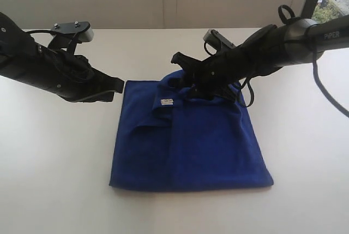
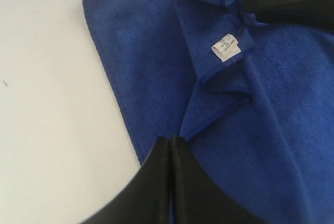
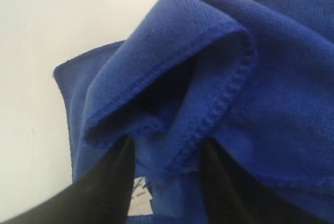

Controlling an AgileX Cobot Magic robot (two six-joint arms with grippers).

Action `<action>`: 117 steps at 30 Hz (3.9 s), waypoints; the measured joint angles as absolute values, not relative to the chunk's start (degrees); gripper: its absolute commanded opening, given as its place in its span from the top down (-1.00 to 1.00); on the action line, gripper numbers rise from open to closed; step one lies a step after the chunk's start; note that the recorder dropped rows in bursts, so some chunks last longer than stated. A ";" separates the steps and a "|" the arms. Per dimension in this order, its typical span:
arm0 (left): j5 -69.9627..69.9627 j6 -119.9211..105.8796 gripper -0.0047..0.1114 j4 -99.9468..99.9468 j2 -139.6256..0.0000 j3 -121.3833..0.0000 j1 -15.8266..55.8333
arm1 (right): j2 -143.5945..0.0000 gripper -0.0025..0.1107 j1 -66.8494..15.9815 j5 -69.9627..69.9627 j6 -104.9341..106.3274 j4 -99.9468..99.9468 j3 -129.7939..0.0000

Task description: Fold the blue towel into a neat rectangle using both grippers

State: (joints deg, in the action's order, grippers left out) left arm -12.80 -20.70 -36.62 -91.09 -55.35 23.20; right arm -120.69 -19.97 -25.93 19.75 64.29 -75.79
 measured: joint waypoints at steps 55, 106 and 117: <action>-11.35 -20.81 0.92 -36.62 -91.09 -55.35 23.20 | -120.67 0.96 -21.28 -24.56 10.47 65.90 -75.79; -14.98 -20.81 0.92 -39.36 -93.17 -57.30 23.83 | -115.82 0.44 -12.72 -32.44 -0.39 31.95 -75.79; -15.08 -21.12 0.92 -39.36 -93.17 -57.30 23.83 | -115.82 0.44 -12.72 -34.26 -14.94 24.21 -75.79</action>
